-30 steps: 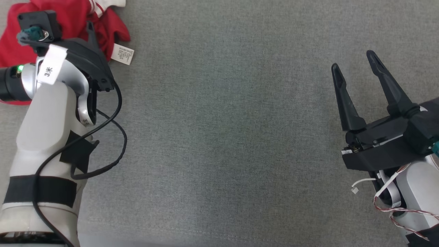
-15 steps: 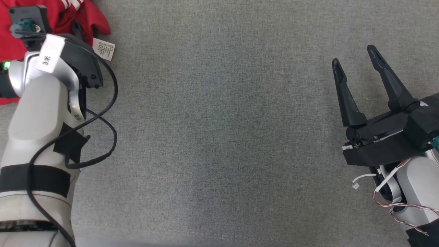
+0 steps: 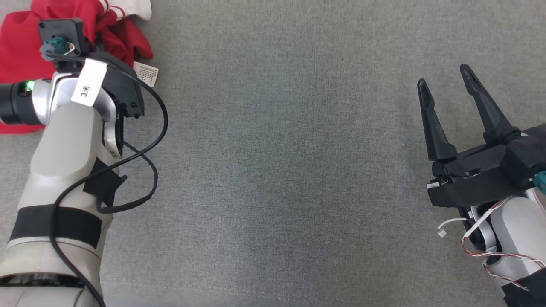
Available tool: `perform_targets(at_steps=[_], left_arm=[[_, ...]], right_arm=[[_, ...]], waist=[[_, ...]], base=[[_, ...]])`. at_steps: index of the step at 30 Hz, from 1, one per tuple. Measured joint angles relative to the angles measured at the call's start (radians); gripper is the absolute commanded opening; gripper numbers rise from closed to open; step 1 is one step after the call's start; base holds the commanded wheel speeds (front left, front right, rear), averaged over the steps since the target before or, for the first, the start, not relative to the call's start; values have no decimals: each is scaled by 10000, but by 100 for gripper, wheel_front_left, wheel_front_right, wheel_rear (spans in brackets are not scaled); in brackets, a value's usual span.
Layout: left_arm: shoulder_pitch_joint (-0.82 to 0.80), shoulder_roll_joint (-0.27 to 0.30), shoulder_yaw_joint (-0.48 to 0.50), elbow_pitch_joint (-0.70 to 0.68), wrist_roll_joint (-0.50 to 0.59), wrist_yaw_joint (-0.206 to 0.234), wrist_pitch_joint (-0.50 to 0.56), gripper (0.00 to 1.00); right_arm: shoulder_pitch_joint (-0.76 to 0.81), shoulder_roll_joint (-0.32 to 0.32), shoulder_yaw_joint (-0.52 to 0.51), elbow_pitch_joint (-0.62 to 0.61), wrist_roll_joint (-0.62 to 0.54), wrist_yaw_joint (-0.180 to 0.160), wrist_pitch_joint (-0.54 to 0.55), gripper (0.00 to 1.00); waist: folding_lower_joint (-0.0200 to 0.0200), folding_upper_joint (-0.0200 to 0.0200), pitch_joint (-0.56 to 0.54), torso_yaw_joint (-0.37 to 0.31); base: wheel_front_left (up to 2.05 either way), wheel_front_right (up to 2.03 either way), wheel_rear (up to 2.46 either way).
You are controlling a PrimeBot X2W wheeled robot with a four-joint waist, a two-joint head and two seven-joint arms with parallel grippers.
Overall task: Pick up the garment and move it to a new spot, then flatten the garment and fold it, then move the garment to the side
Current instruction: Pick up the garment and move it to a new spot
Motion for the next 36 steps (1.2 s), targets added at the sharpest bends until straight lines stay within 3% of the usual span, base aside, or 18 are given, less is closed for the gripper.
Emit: perform_targets(at_steps=[13, 24, 33, 36], left_arm=[[14, -591, -545, 63, -27, -968, -1007, 0], [83, -715, -1354, -366, 207, -1941, -1440, 0], [147, -738, -1636, -1434, -180, -2132, -1586, 0], [382, -713, -2378, -2351, -1003, -2180, -1605, 0]], right_arm=[[212, 445, 165, 685, 188, 2, -345, 100], [822, 846, 174, 1183, 533, -27, -560, 100], [1438, 1039, 171, 1379, 652, -75, -654, 100], [1546, 1099, 245, 1369, 652, -75, -658, 100]], waist=[[-1, -2, -1131, -37], [-1, -2, -2202, -640], [-2, -2, -2979, -1484], [-2, -3, -3197, -1803]], base=[[0, 0, 0], [0, 0, 0], [0, 0, 0], [0, 0, 0]])
